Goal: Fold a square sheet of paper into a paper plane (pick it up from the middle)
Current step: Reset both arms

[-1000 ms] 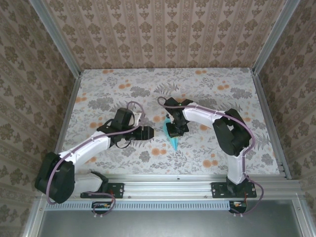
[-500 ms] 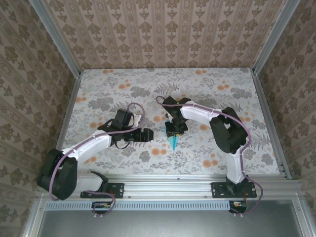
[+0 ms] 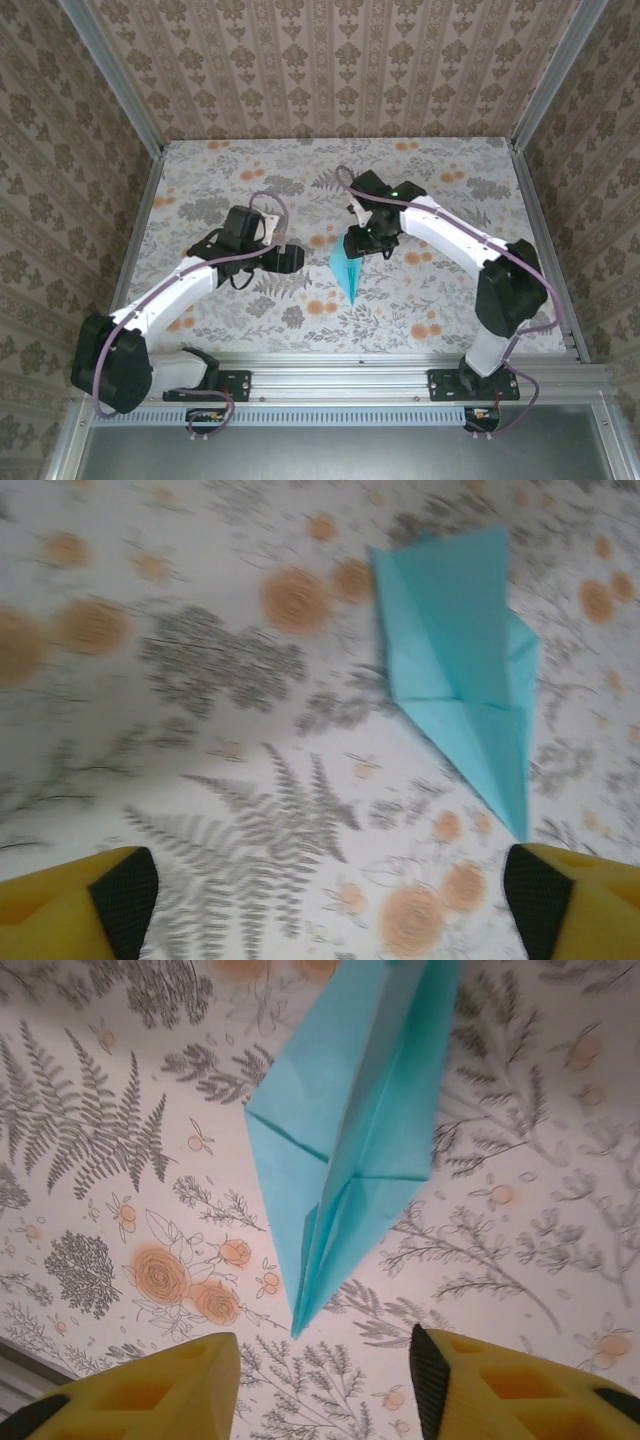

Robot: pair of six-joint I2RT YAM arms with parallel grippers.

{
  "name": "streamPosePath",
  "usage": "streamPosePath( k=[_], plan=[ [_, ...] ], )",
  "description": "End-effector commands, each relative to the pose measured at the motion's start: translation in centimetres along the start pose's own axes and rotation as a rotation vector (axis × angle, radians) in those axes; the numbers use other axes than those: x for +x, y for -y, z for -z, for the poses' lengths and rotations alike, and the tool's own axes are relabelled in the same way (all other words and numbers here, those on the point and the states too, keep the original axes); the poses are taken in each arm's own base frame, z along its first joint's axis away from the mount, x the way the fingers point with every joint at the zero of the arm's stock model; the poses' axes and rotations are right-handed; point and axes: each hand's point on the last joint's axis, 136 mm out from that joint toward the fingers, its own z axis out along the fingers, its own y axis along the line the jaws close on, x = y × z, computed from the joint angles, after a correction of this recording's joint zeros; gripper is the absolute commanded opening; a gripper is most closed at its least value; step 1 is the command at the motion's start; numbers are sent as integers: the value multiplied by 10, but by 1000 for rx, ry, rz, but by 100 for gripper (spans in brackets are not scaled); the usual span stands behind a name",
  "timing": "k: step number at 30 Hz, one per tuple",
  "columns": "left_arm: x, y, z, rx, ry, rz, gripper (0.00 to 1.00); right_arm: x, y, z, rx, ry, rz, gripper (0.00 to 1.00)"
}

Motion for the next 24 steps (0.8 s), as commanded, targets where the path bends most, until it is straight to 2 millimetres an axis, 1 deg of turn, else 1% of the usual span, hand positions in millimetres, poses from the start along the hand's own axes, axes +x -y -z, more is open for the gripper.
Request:
streamPosePath(
  k=[1,2,3,4,5,6,7,9,11,12,13,16,17,19,20,22,24],
  plan=[
    [-23,-27,20,-156,96,-59,96,-4,11,15,-20,101,38,55],
    [-28,-40,26,-194,127,-46,98,-7,17,19,-22,141,35,56],
    [-31,-49,28,-228,148,-48,100,-9,25,21,-12,180,31,57],
    [-34,-59,31,-279,167,-60,100,-13,37,24,19,244,30,59],
    [-36,-74,34,-349,175,-68,100,-16,49,26,43,308,20,63],
    [-38,-86,37,-398,185,-63,100,-19,57,29,43,362,12,64],
    [-39,-99,40,-441,199,-54,100,-24,67,38,46,441,-5,67],
    [-41,-121,44,-518,235,-42,100,-28,90,49,95,567,-26,76],
    [-40,-144,46,-587,263,-29,100,-27,117,56,181,661,-47,86],
    [-40,-152,46,-591,274,-13,100,-27,128,58,211,698,-53,90],
    [-40,-158,46,-587,283,4,100,-26,139,58,243,721,-57,93],
    [-42,-176,45,-609,321,-10,100,-21,169,56,334,744,-74,94],
    [-42,-183,44,-615,337,-7,100,-18,179,52,363,748,-78,95],
    [-45,-196,42,-605,350,34,100,-16,194,50,413,779,-82,96],
    [-48,-200,39,-609,367,29,100,-15,202,49,442,800,-95,99],
    [-54,-203,32,-608,392,-24,100,-14,215,46,473,848,-108,100],
    [-56,-210,25,-624,386,-49,100,-18,222,44,477,878,-111,100]
  ],
)
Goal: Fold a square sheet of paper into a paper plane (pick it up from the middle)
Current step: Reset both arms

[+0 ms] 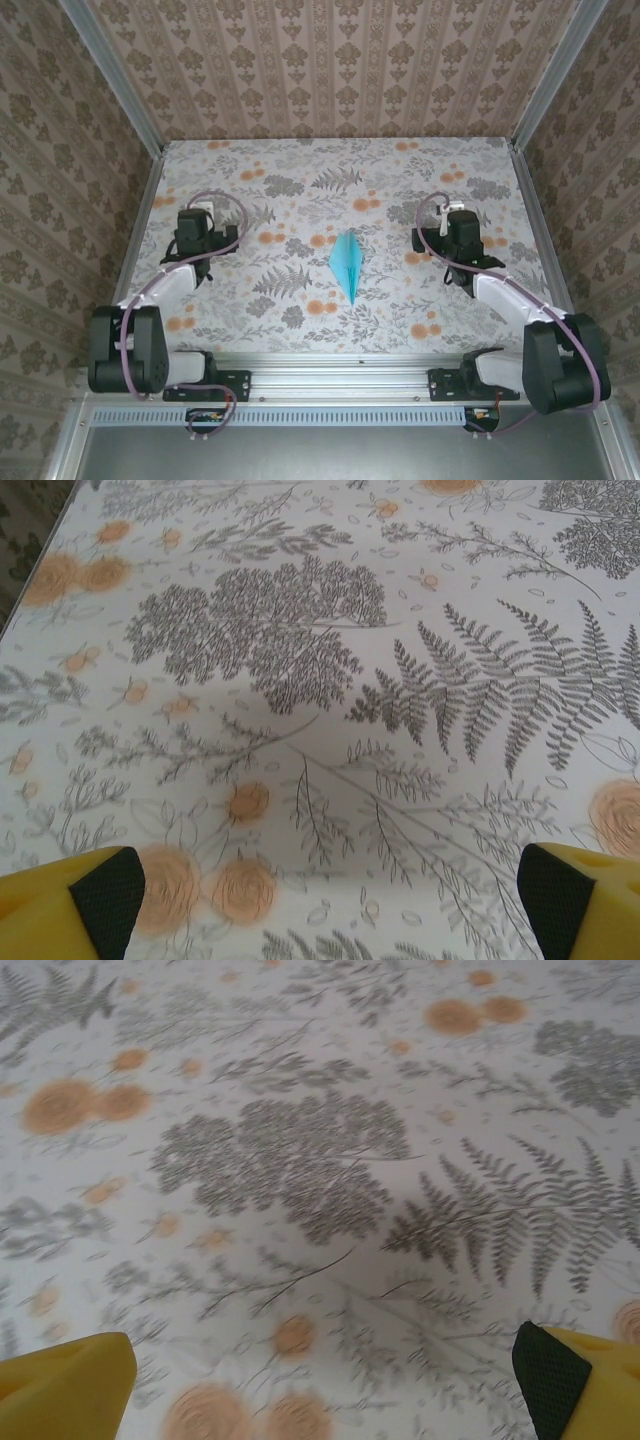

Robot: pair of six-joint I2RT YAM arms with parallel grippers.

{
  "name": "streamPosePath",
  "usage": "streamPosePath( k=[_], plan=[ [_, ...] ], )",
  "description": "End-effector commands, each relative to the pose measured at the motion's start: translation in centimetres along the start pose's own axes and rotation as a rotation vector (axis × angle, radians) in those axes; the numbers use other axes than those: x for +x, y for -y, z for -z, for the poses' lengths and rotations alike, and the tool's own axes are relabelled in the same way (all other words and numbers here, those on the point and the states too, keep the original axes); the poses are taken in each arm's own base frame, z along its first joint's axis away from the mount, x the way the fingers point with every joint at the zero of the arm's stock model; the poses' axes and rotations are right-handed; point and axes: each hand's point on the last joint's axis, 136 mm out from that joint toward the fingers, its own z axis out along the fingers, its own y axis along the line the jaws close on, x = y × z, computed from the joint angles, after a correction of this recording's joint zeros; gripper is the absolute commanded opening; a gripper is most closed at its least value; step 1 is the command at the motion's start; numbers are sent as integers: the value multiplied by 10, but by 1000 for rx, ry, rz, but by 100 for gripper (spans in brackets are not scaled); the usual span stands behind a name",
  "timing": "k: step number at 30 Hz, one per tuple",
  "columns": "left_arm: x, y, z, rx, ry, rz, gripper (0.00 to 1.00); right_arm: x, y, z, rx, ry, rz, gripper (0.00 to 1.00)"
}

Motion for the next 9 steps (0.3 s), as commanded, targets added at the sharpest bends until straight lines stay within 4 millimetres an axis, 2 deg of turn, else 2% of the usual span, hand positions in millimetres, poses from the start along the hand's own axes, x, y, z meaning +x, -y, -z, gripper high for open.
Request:
streamPosePath(
  k=[1,5,6,9],
  plan=[
    [-21,2,-14,8,108,-65,100,-28,14,-10,51,157,5,100],
    [-26,10,-16,55,149,-71,100,-32,16,-24,39,182,-7,100],
    [-27,10,-17,56,145,-79,100,-26,16,-32,34,160,-7,100],
    [-26,11,-18,52,139,-93,100,-26,13,-35,17,158,-9,100]
  ],
)
